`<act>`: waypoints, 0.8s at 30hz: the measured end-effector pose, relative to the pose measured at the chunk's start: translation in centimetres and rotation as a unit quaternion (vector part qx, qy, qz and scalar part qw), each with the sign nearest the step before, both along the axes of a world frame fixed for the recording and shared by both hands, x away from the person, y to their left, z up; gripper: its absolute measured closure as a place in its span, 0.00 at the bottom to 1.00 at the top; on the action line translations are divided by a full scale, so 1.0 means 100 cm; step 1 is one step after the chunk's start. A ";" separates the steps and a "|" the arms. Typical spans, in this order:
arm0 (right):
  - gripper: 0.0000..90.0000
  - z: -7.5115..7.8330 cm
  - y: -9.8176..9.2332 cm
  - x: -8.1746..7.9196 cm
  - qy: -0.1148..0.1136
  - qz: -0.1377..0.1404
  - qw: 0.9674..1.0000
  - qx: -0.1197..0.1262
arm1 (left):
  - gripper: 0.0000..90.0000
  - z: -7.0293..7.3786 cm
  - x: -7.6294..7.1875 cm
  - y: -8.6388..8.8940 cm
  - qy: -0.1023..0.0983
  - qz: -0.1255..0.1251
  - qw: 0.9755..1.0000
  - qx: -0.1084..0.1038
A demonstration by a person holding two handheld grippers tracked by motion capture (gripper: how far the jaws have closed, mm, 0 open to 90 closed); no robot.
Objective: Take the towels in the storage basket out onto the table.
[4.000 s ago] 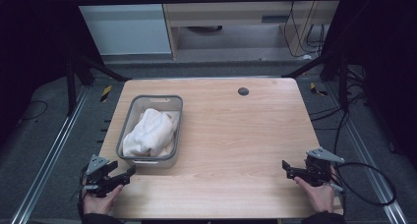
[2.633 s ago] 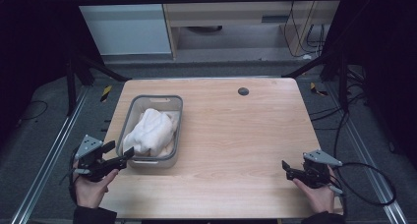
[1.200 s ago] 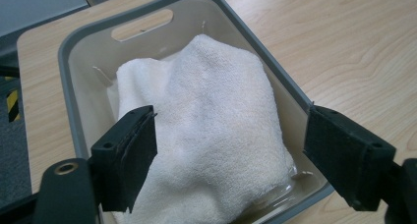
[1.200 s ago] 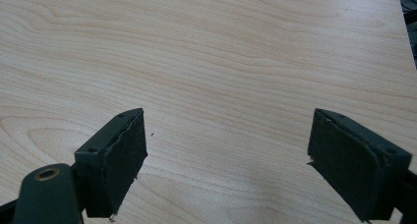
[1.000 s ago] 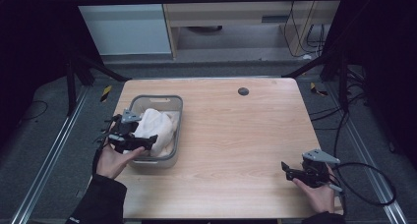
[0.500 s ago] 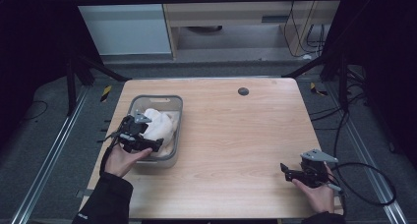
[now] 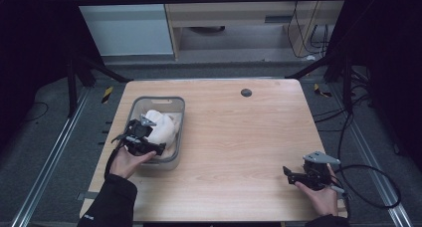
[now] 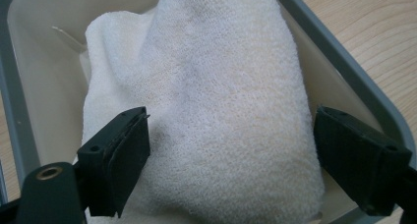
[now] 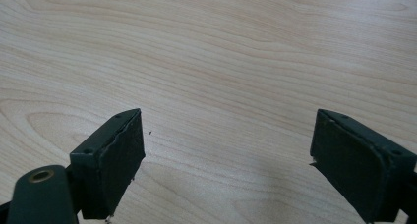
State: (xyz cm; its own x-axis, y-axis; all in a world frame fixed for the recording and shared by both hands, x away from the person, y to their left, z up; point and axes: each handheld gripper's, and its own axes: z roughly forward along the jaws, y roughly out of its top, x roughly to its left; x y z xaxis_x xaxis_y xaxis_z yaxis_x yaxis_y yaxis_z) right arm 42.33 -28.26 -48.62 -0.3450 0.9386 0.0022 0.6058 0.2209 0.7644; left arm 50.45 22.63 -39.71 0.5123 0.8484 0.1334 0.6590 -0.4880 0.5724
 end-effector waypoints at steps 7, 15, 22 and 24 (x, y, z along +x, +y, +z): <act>0.14 -0.001 0.000 0.001 0.007 0.006 1.000 -0.003 | 0.31 0.000 0.002 -0.001 0.013 0.017 1.000 0.001; 0.13 -0.002 0.001 0.001 0.012 0.006 1.000 -0.004 | 0.53 0.001 0.004 -0.001 0.030 0.030 0.999 0.001; 0.13 -0.002 0.001 0.001 0.014 0.009 1.000 -0.007 | 0.64 0.005 0.005 -0.002 0.037 0.033 0.999 0.013; 0.13 -0.002 0.002 0.001 0.018 0.007 1.000 -0.003 | 0.67 0.007 0.005 -0.002 0.035 0.034 0.999 0.016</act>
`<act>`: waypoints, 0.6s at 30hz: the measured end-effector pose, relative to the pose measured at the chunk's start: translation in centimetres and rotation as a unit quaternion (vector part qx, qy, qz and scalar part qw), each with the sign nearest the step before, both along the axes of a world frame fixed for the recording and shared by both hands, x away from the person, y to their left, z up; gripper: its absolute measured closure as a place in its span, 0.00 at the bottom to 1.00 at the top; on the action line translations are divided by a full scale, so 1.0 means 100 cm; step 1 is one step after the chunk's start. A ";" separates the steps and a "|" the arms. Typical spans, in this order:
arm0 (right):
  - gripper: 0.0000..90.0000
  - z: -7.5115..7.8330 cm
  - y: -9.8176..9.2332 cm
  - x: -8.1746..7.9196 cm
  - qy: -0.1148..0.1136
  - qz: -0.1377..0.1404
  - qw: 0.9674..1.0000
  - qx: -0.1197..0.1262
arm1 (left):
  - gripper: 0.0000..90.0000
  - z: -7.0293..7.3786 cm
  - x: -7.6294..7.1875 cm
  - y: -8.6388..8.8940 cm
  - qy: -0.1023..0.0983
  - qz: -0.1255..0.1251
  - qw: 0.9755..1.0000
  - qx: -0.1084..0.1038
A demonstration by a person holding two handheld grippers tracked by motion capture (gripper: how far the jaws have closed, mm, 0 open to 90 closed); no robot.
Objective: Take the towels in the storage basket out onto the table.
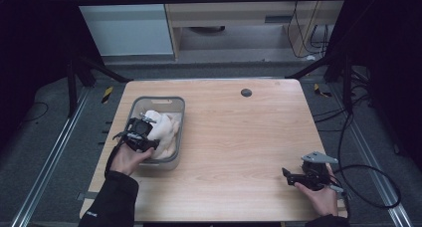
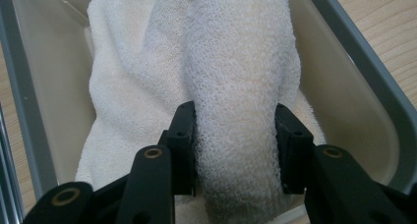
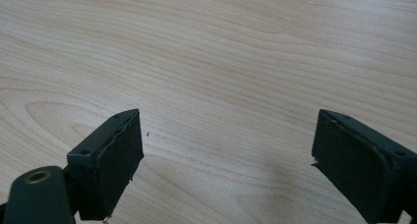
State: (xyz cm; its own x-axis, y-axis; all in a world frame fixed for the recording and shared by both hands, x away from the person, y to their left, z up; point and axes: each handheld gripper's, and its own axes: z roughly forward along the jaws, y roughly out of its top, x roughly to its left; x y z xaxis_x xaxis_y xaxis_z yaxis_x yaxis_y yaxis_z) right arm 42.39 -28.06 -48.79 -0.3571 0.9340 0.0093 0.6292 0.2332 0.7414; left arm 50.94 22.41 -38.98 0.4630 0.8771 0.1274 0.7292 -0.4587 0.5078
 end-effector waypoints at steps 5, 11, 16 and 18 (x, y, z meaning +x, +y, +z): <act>0.13 -0.001 -0.001 0.001 -0.003 0.003 1.000 -0.006 | 0.69 0.005 0.000 0.001 -0.009 0.000 1.000 0.001; 0.13 0.000 0.000 0.000 -0.001 0.001 1.000 -0.004 | 0.72 0.016 -0.001 0.006 -0.022 0.004 1.000 -0.005; 0.13 -0.001 -0.001 0.001 -0.003 0.002 1.000 -0.006 | 0.73 0.030 -0.004 0.007 -0.038 0.000 0.999 -0.009; 0.13 0.000 0.000 0.000 0.001 0.001 1.000 -0.001 | 0.73 0.036 -0.005 0.007 -0.042 -0.001 0.999 -0.010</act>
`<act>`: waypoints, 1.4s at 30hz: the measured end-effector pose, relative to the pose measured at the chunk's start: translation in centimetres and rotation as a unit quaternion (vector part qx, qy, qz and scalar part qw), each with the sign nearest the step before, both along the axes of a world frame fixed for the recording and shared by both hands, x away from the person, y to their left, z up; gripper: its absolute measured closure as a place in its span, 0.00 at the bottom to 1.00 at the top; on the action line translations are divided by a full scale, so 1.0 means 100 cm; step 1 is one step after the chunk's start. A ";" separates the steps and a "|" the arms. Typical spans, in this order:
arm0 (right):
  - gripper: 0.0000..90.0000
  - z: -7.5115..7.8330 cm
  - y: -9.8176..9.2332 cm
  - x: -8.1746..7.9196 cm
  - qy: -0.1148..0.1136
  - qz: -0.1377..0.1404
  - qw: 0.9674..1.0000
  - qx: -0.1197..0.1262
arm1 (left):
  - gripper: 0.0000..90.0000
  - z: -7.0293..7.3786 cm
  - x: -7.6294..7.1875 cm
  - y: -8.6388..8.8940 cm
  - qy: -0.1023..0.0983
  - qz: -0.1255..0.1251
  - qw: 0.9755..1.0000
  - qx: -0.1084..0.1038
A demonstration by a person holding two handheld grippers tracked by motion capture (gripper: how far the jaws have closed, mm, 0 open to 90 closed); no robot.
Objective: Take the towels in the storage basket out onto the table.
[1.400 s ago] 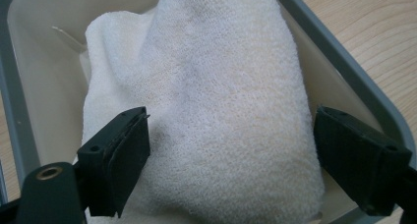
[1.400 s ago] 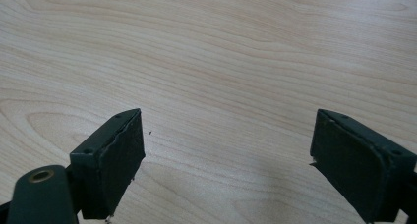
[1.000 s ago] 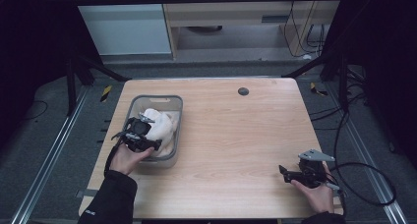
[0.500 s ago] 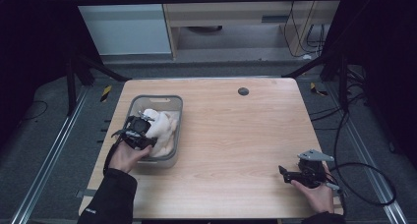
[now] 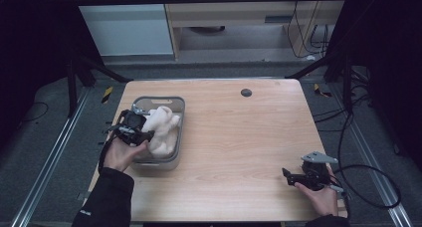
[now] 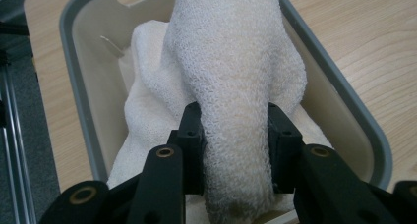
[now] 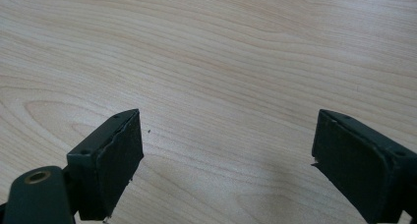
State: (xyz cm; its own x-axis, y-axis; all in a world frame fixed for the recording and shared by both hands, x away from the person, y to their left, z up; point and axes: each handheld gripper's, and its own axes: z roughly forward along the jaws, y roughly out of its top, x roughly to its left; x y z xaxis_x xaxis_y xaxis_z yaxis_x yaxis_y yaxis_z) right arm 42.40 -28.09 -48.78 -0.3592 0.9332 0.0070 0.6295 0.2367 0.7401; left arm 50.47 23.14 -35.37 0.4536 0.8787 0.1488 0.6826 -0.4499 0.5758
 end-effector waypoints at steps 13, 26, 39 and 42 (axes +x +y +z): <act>0.13 -0.001 0.000 0.001 -0.003 0.002 1.000 -0.004 | 0.74 0.043 -0.006 0.009 -0.036 0.003 0.999 -0.006; 0.13 -0.001 0.000 0.001 -0.002 0.003 1.000 -0.004 | 0.74 0.076 -0.012 0.008 -0.059 -0.010 0.998 -0.016; 0.13 -0.001 0.000 0.000 -0.002 0.003 1.000 -0.005 | 0.74 0.104 -0.025 0.005 -0.086 -0.025 0.996 -0.030; 0.13 -0.001 0.000 0.001 -0.003 0.004 1.000 -0.006 | 0.74 0.112 -0.029 0.005 -0.093 -0.027 0.995 -0.035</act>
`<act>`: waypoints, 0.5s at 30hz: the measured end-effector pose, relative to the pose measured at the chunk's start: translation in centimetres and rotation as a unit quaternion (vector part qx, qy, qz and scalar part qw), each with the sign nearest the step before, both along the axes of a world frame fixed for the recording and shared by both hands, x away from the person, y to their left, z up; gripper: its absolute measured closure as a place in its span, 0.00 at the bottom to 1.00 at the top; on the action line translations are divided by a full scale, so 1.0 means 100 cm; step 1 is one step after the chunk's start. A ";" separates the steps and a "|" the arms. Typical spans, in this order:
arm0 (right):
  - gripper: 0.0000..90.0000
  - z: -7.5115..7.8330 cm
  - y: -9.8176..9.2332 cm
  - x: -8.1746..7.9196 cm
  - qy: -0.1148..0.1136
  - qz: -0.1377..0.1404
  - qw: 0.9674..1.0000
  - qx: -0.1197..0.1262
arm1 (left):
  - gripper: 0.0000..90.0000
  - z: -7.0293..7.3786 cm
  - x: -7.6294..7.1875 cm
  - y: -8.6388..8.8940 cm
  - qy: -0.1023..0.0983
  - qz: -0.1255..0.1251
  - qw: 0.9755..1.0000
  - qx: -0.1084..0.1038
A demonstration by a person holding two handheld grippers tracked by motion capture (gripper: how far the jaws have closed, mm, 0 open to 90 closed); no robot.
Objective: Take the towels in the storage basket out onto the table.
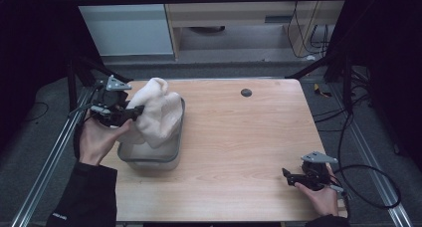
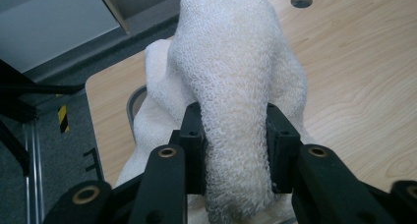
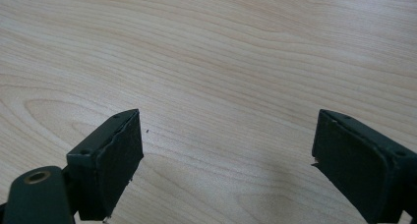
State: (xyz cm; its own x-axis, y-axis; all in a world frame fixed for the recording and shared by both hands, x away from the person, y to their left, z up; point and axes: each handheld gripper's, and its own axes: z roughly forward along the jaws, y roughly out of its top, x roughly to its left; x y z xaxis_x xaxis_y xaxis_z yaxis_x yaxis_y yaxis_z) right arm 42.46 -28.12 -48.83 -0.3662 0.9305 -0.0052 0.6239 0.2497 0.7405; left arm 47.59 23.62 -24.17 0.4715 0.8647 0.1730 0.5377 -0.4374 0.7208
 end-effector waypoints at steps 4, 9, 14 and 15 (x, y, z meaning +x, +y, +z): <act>0.13 0.000 0.000 0.000 0.000 0.001 1.000 -0.002 | 0.75 0.007 -0.003 -0.002 -0.004 -0.006 1.000 -0.002; 0.13 0.000 0.000 0.000 0.000 0.001 1.000 -0.002 | 0.75 0.015 -0.007 -0.003 -0.007 -0.012 1.000 -0.005; 0.13 0.000 0.000 0.000 0.000 0.001 1.000 -0.003 | 0.75 0.025 -0.008 -0.004 -0.016 -0.019 1.000 0.000; 0.13 0.000 0.000 0.000 0.000 0.001 1.000 -0.002 | 0.75 0.026 -0.008 -0.004 -0.018 -0.020 1.000 -0.001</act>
State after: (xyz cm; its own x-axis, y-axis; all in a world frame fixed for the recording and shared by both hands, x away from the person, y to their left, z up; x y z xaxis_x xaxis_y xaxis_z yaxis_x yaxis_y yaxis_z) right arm 42.46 -28.15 -48.83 -0.3680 0.9298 -0.0095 0.6240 0.2545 0.7388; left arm 46.76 23.23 -21.55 0.4991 0.8456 0.1891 0.4943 -0.4571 0.7394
